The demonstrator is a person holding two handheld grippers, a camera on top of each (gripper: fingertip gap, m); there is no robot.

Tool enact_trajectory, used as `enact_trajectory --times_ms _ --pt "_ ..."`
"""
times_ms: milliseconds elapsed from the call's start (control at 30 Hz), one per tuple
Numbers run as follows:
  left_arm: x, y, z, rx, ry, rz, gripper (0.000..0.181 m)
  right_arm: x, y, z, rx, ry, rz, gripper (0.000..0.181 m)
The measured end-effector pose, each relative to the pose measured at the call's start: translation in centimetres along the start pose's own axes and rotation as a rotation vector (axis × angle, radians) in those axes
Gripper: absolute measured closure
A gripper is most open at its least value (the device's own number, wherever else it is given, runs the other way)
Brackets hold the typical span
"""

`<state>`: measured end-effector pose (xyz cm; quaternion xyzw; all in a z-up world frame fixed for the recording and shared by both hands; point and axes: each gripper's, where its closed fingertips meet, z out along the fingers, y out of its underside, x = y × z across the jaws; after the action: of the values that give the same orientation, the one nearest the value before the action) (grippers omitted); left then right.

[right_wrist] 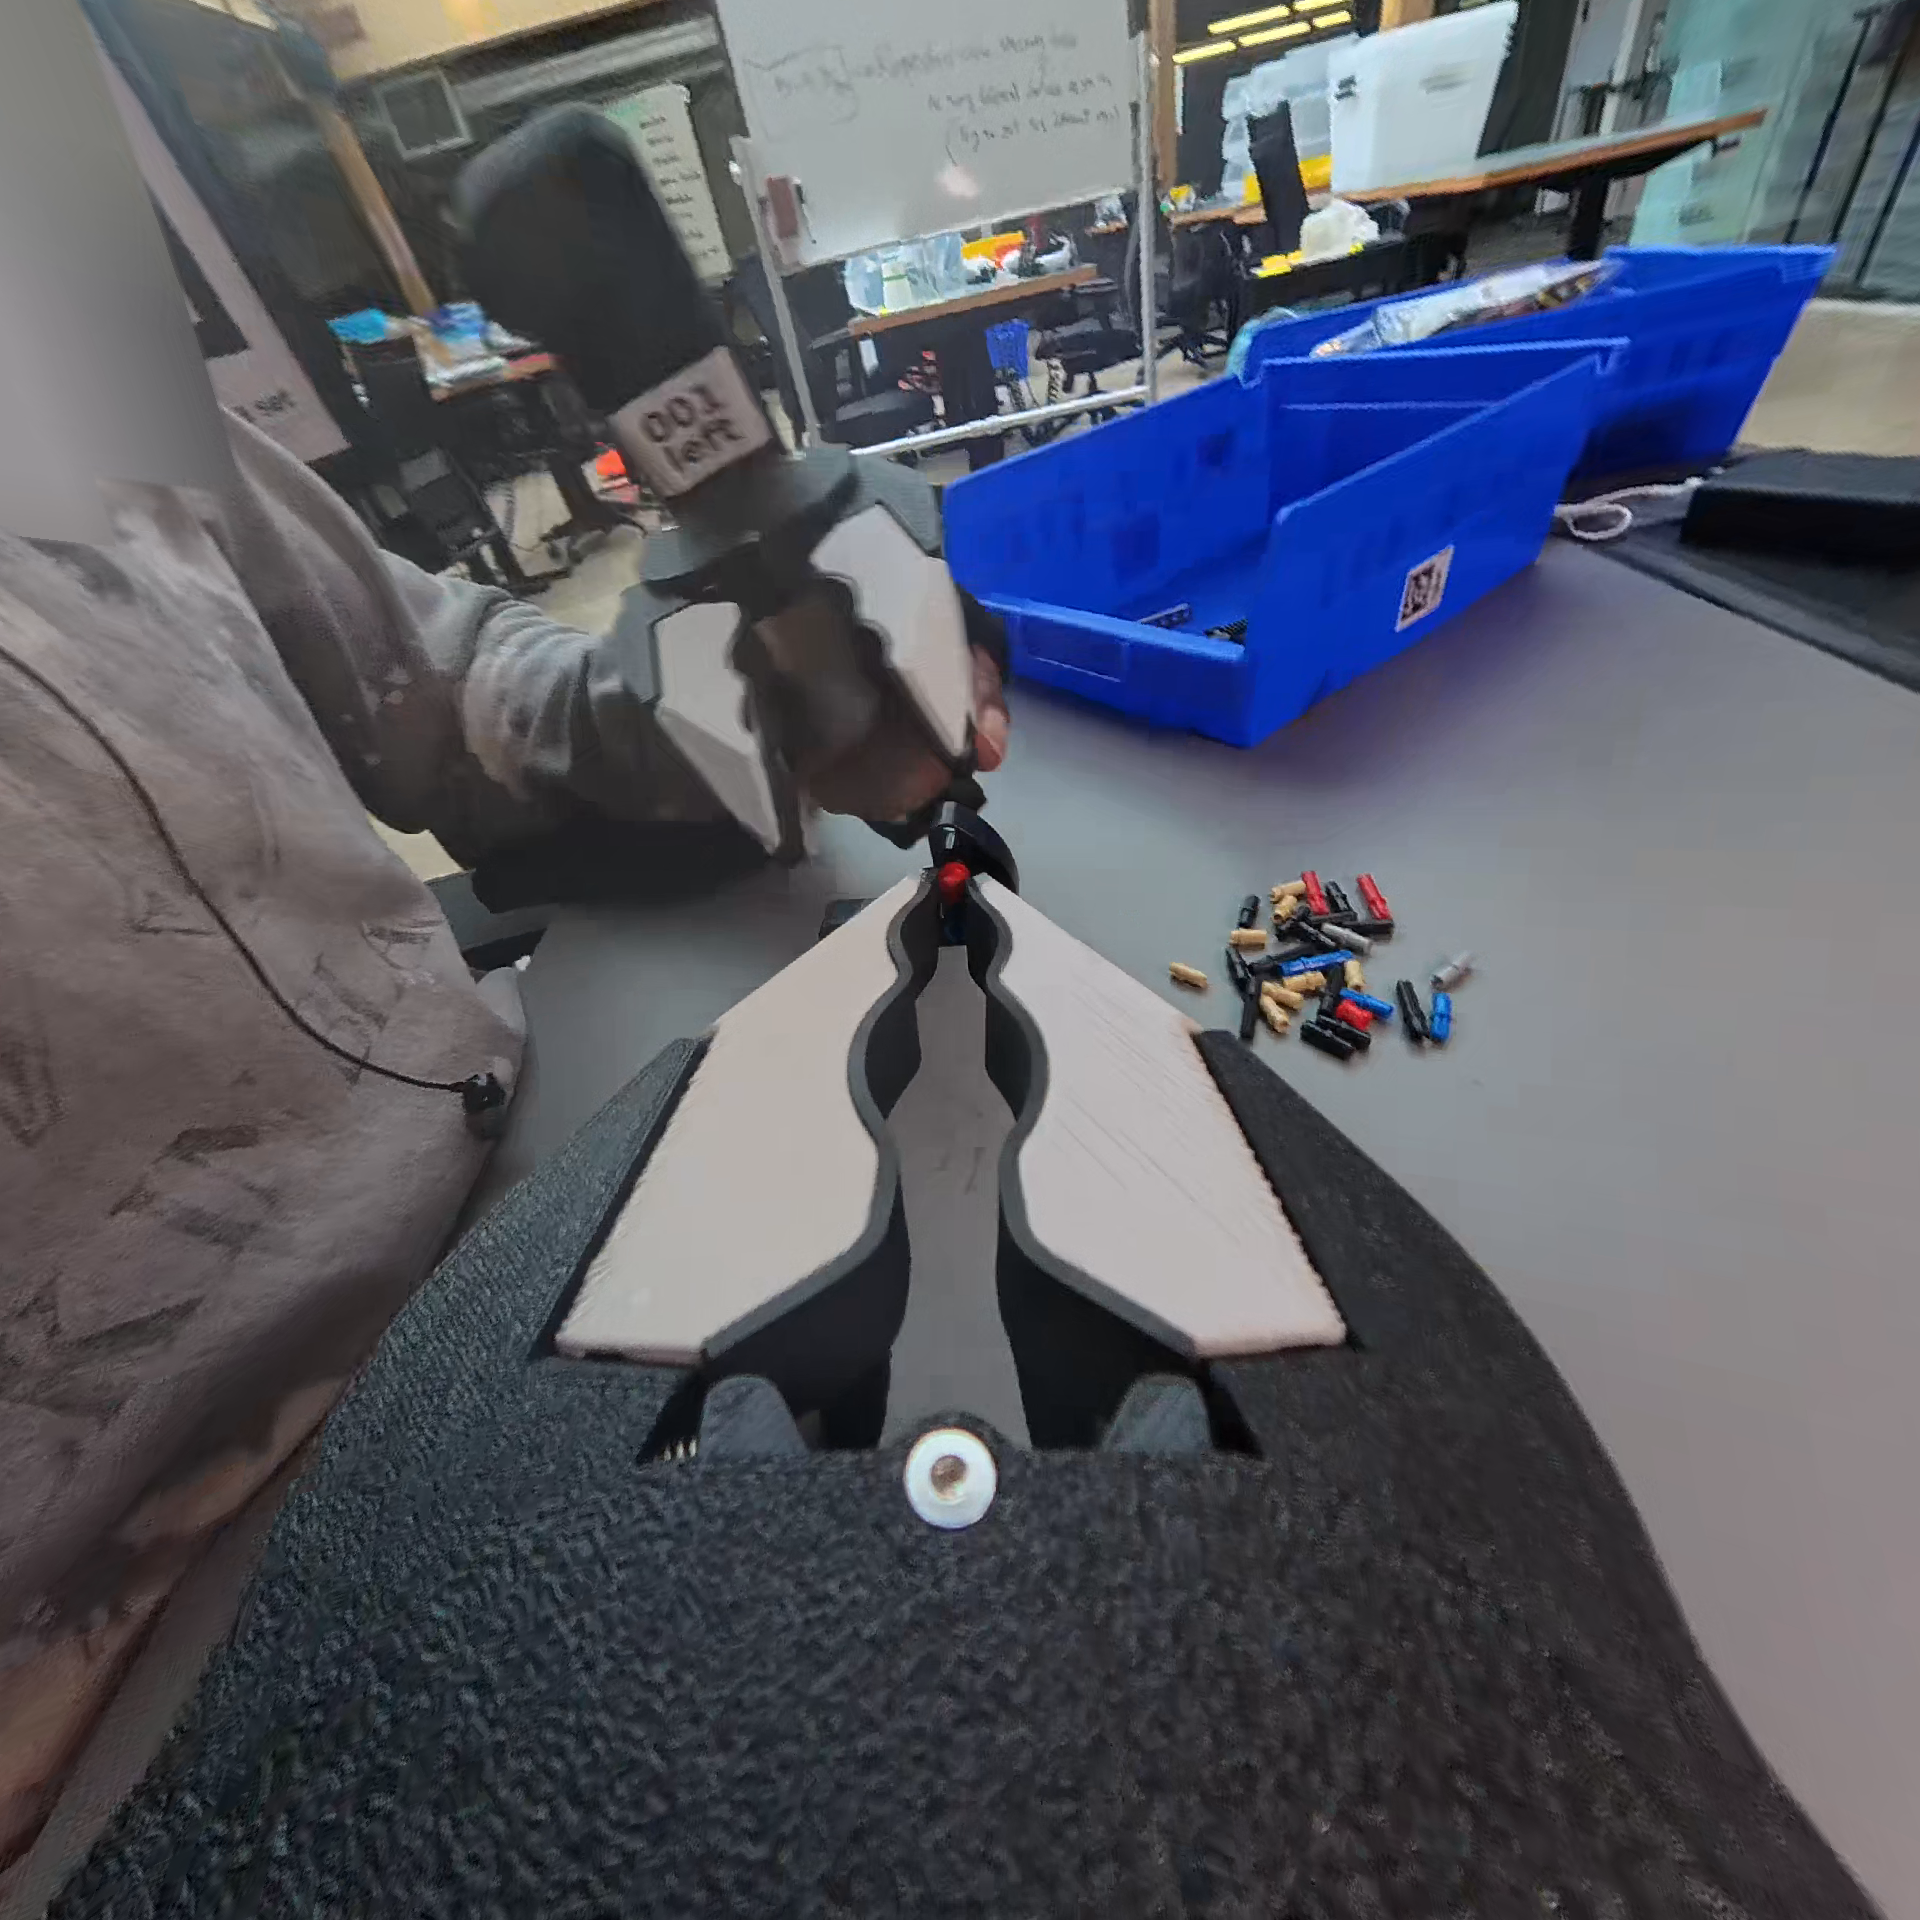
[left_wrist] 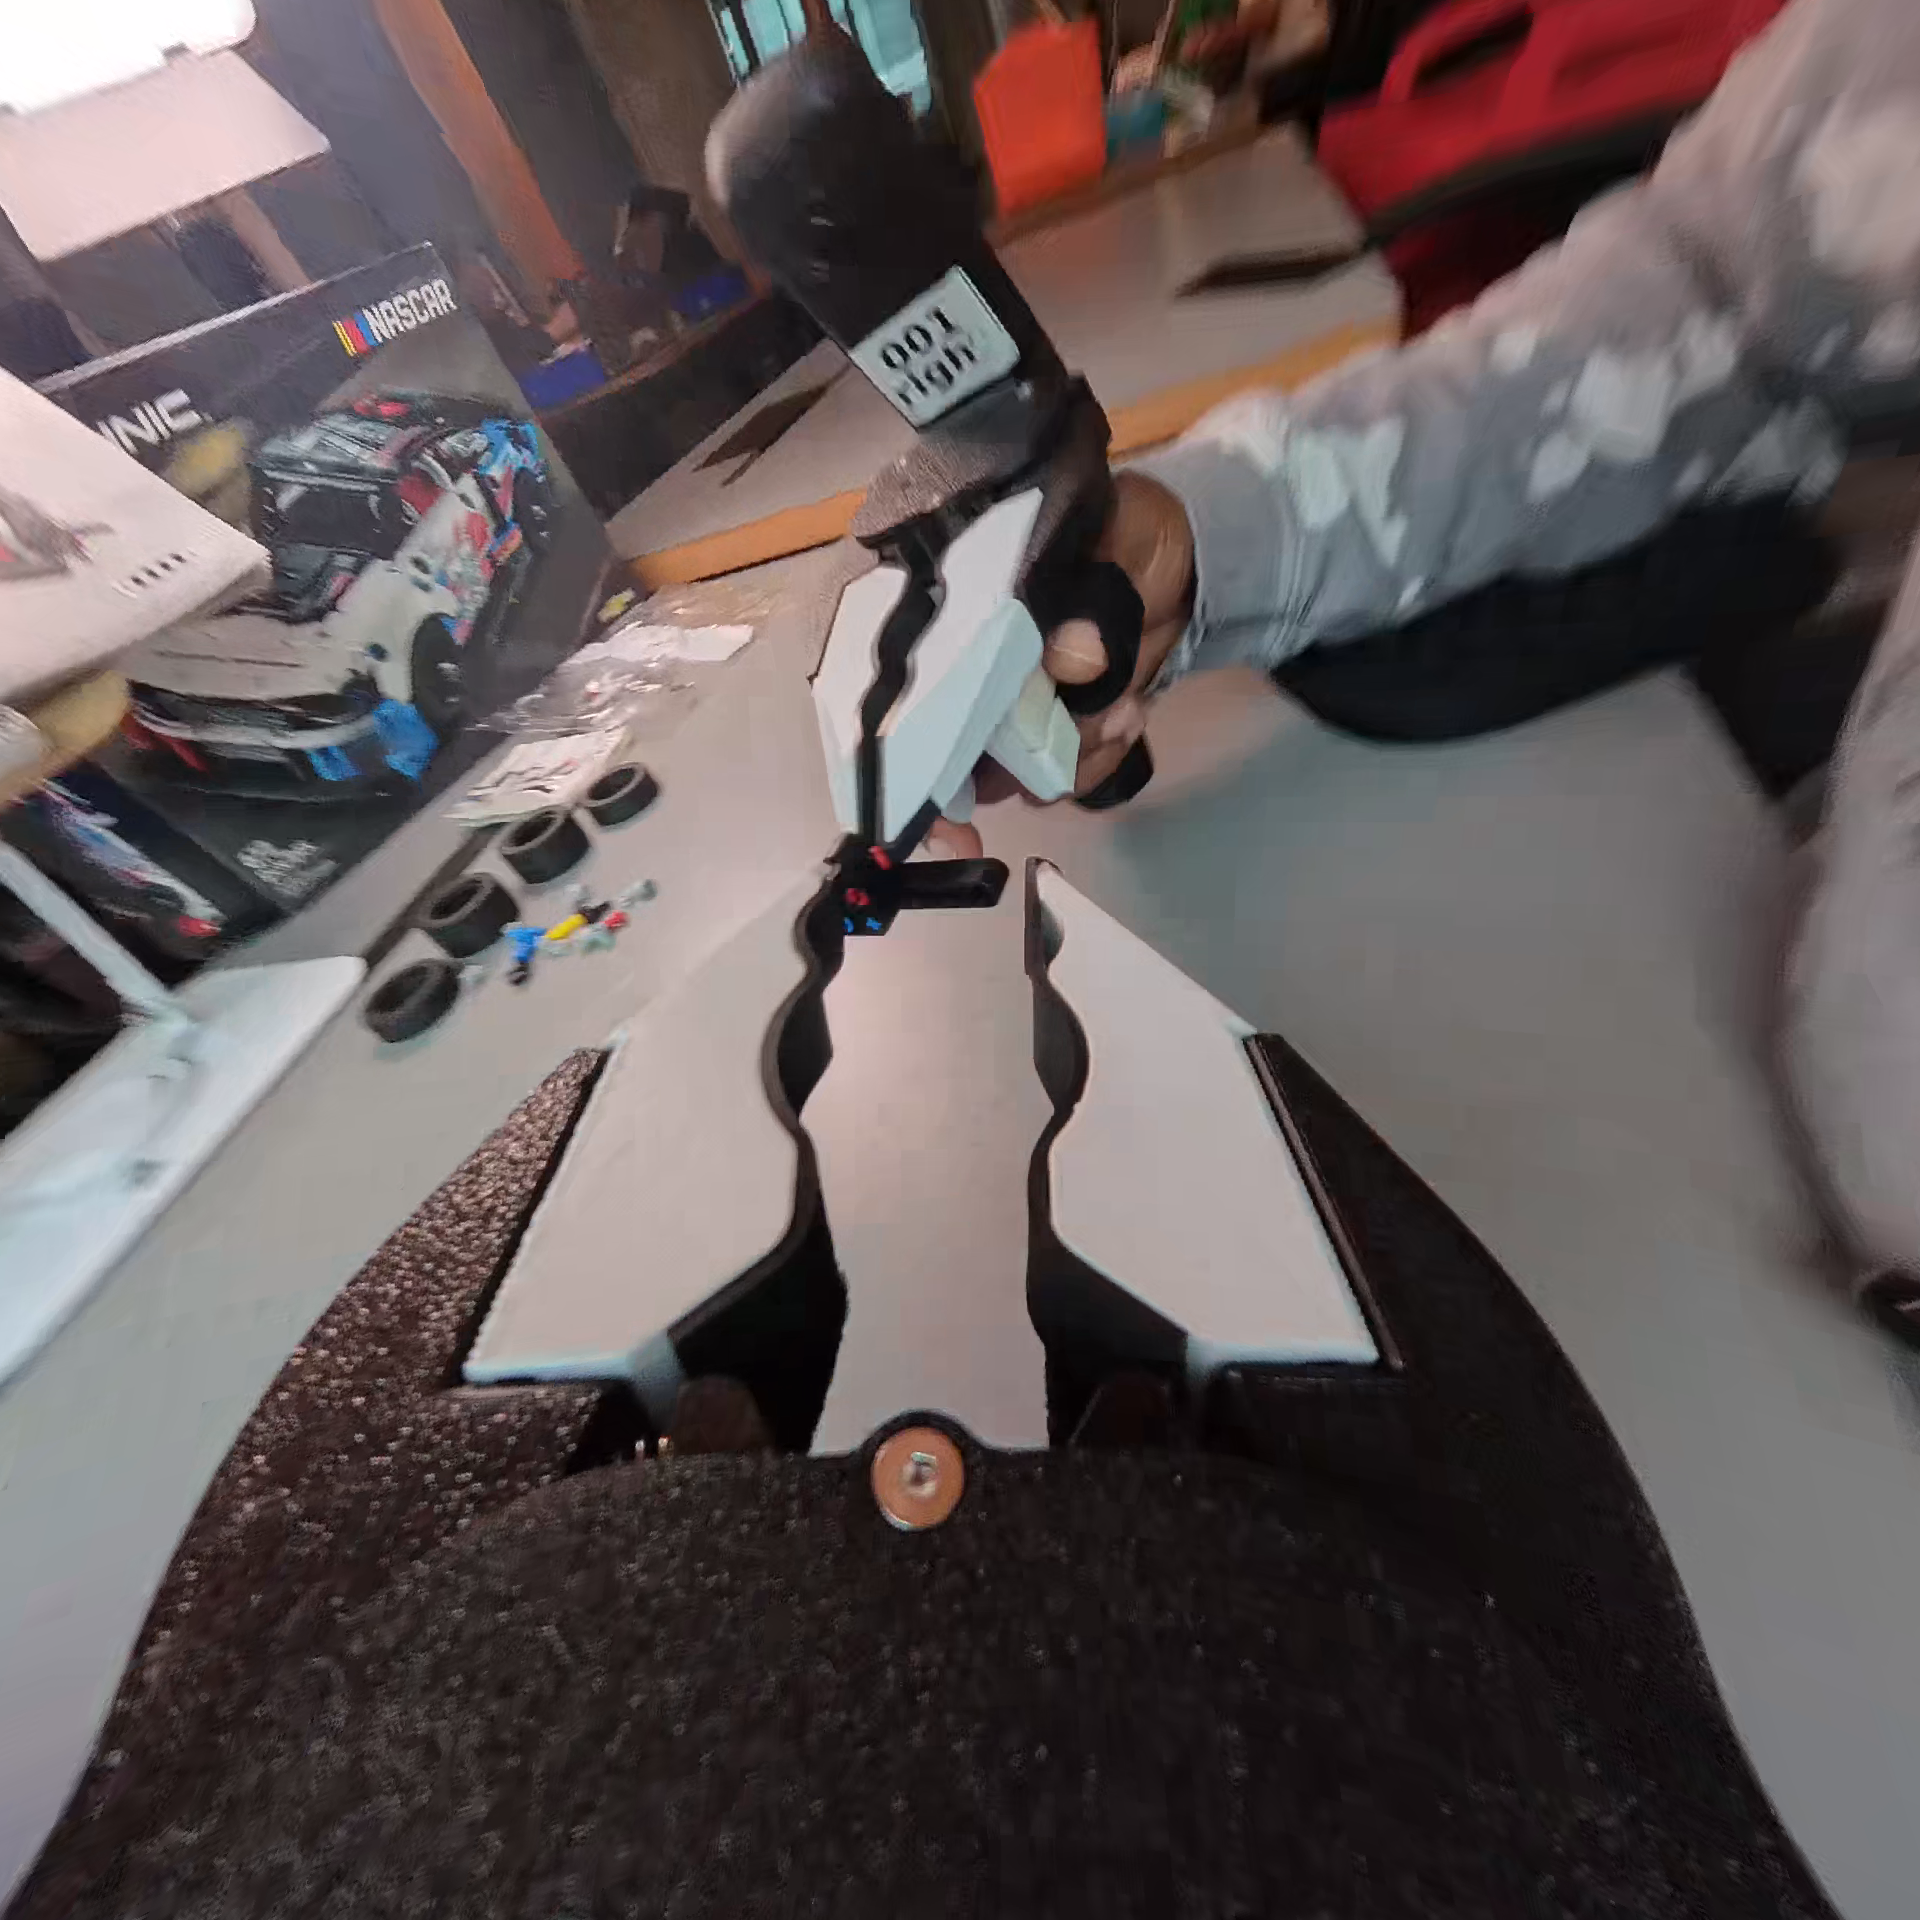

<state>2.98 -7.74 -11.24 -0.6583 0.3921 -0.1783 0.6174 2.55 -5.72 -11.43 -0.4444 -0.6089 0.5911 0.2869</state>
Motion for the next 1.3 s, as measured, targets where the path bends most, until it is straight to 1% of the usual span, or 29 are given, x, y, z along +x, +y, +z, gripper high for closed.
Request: enact_trajectory --times_ms 67,100,167,233,300,500,633,667,800,1000,1100,1233,1300 --pt "-0.5 -1.2 -0.8 0.102 0.085 -0.221 0.146 -1.8 -0.9 0.0 0.037 -0.074 -0.039 0.177" --pt "-0.5 -1.5 -0.9 0.128 0.126 -0.298 0.147 -2.5 -1.0 0.2 0.045 -0.099 -0.056 0.177" --pt "0.4 -1.6 -0.8 0.136 0.206 -0.365 0.147 -3.4 -1.0 0.6 0.049 -0.125 -0.083 0.177" --pt "1.3 -1.4 -0.4 0.115 0.240 -0.356 0.150 -4.3 -0.8 0.9 0.038 -0.156 -0.099 0.177" --pt "2.0 -1.5 -0.4 0.106 0.266 -0.328 0.165 -4.5 -0.8 0.9 0.039 -0.150 -0.126 0.177" --pt "2.0 -1.4 -0.7 0.107 0.270 -0.305 0.166 -4.6 -0.8 1.1 0.014 -0.101 -0.207 0.177" --pt "2.2 -1.9 -0.8 0.151 0.303 -0.359 0.166 -4.9 -1.2 1.0 0.015 -0.076 -0.260 0.176" --pt "2.3 -1.9 -0.7 0.156 0.313 -0.364 0.166 -5.0 -1.1 0.9 0.007 -0.078 -0.264 0.173" --pt "2.9 -2.1 -0.6 0.170 0.350 -0.412 0.166 -5.4 -0.9 0.6 0.004 -0.118 -0.233 0.174" --pt "3.0 -2.4 -0.7 0.183 0.374 -0.418 0.165 -5.8 -0.9 0.6 0.010 -0.163 -0.192 0.177" --pt "2.7 -2.2 -0.8 0.167 0.364 -0.414 0.156 -5.8 -1.2 0.1 0.032 -0.184 -0.161 0.177" --pt "3.0 -2.1 -0.8 0.148 0.359 -0.382 0.166 -5.9 -1.1 0.2 0.028 -0.194 -0.151 0.177" --pt "3.1 -1.9 -0.7 0.130 0.347 -0.358 0.166 -5.9 -1.1 0.3 0.035 -0.198 -0.133 0.177"
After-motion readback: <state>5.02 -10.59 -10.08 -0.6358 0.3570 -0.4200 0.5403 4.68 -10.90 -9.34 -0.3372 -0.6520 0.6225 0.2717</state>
